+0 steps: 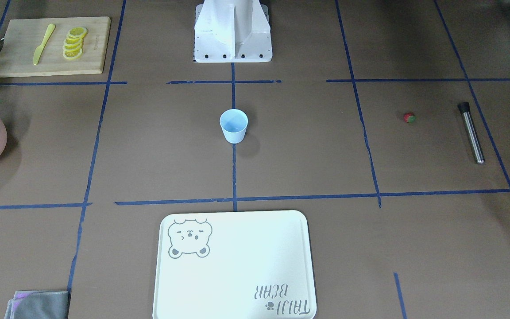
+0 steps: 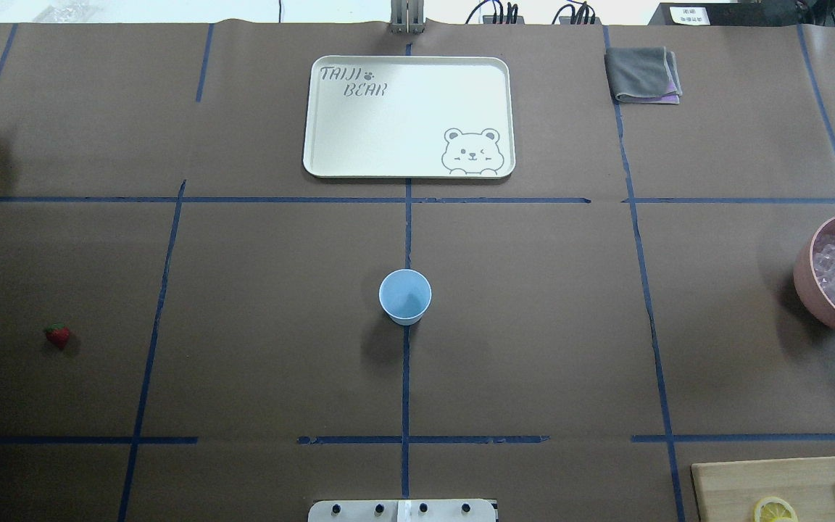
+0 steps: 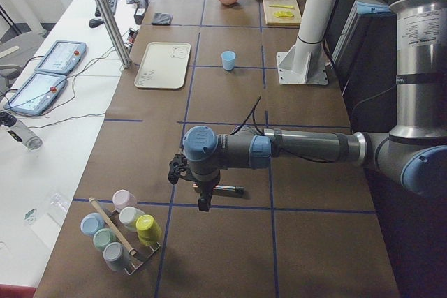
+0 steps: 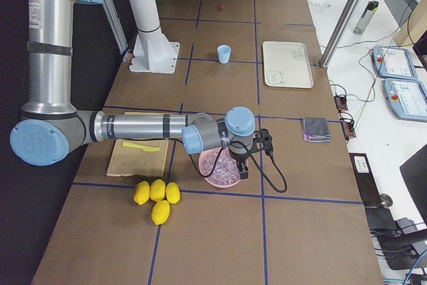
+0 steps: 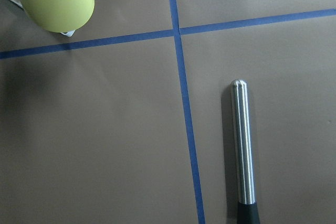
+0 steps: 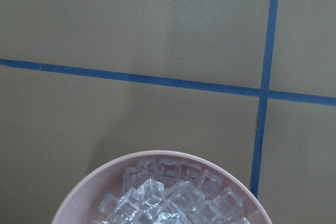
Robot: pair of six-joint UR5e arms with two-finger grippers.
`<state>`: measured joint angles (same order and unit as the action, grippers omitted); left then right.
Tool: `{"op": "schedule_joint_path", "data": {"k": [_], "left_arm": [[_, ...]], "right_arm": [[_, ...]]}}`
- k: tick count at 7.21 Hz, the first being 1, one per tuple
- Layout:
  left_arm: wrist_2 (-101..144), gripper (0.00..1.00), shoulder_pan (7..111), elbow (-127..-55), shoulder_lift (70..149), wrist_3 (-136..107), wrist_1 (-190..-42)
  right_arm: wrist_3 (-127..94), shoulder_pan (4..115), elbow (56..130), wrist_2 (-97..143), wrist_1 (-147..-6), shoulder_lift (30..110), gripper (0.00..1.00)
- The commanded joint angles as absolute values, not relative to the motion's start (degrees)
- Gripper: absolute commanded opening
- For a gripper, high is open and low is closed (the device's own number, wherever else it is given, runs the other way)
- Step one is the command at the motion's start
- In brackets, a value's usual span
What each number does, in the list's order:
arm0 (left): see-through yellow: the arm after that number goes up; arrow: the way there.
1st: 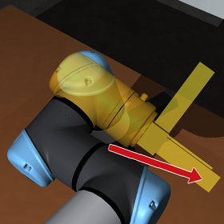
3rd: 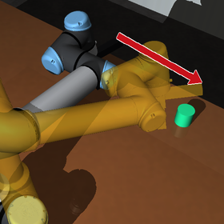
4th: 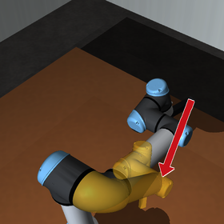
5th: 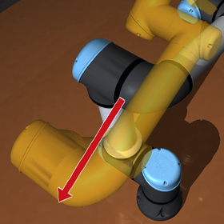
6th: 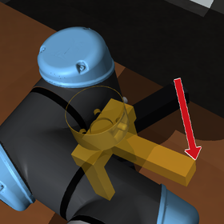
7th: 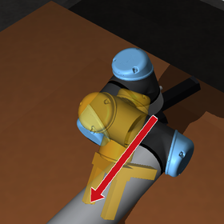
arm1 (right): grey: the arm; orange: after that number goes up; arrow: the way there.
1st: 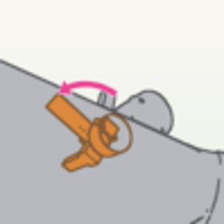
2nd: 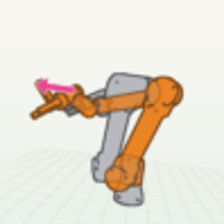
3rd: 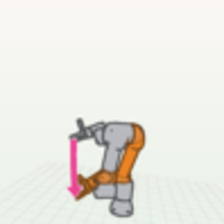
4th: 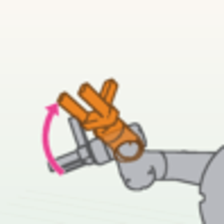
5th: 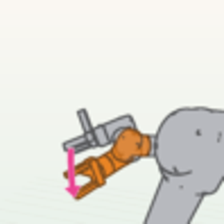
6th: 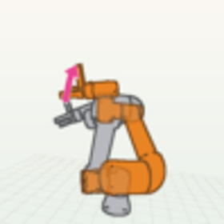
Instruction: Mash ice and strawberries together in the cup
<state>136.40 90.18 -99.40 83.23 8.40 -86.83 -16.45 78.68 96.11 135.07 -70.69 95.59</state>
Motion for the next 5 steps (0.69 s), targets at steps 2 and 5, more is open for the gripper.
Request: {"op": "schedule_joint_path", "data": {"k": [2, 5], "left_arm": [[136.4, 1.0, 90.1, -99.4, 83.1, 8.4, -86.8], [136.4, 1.0, 90.1, -99.4, 83.2, 8.4, -86.9]], "right_arm": [[-23.1, 74.7, 96.1, 130.8, -69.4, 95.8, 0.96], [-23.4, 72.0, 96.1, 128.7, -69.4, 96.5, 0.93]]}}
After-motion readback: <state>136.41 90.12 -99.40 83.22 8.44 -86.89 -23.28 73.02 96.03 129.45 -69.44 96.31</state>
